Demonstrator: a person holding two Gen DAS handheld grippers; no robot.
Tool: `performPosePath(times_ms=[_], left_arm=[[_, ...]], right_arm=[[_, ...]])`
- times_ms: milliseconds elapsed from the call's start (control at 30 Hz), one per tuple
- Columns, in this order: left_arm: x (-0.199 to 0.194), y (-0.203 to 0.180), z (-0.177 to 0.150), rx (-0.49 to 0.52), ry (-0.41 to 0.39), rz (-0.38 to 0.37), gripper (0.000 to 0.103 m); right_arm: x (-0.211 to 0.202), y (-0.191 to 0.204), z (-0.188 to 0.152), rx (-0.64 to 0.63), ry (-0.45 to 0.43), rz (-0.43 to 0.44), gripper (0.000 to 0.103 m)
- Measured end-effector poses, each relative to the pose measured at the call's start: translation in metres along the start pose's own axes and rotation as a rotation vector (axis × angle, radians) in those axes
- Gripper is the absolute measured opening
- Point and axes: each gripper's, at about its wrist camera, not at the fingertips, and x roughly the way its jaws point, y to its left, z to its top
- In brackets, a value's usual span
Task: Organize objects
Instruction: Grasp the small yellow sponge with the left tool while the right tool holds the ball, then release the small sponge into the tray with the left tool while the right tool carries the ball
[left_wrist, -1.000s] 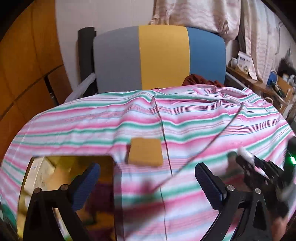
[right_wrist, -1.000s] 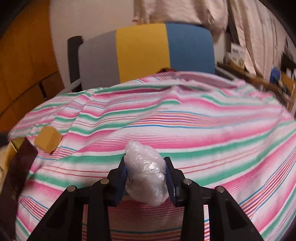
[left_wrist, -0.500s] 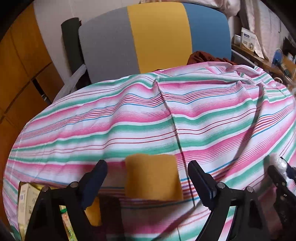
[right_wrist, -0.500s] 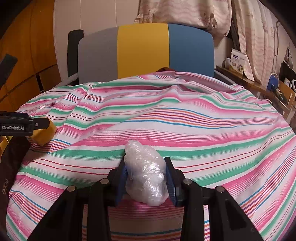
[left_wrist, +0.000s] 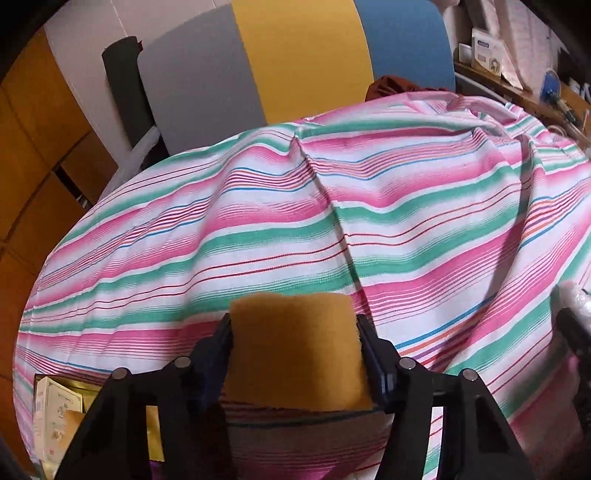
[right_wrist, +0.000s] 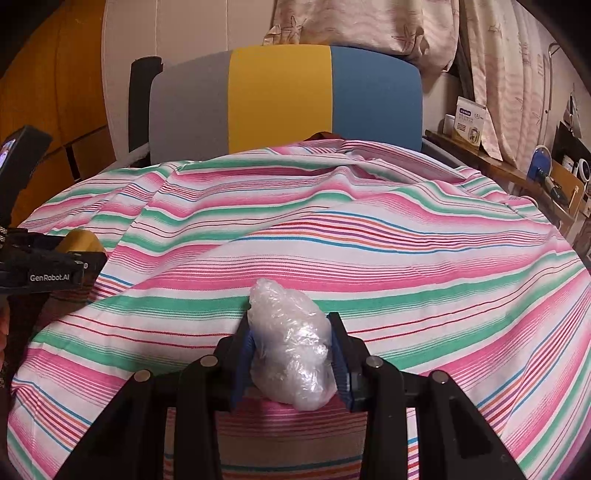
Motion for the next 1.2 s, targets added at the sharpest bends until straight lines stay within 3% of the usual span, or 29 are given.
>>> performPosePath(times_ms=[300, 533, 800, 1033, 1200], left_arm=[[-0.037, 0.003, -0.012, -0.045, -0.135, -0.077, 0.062], [-0.068, 0.011, -0.039, -0.166, -0.153, -0.181, 0.062], [-0.118, 0.014, -0.079, -0.216, -0.209, -0.254, 0.062], [-0.154, 0.039, -0.111, -0.262, -0.258, -0.252, 0.062], [-0.163, 0.066, -0.136, -0.318, -0.243, -0.228, 0.062]], right_arm=[[-0.002, 0.002, 0.0, -0.012, -0.015, -0.02, 0.038], [-0.006, -0.001, 0.0, 0.0, -0.038, -0.021, 0.038], [-0.01, 0.0, 0.0, -0.004, -0.055, -0.036, 0.038], [-0.013, 0.002, 0.0, -0.018, -0.074, -0.052, 0.038], [-0.014, 0.002, 0.0, -0.016, -0.081, -0.057, 0.038]])
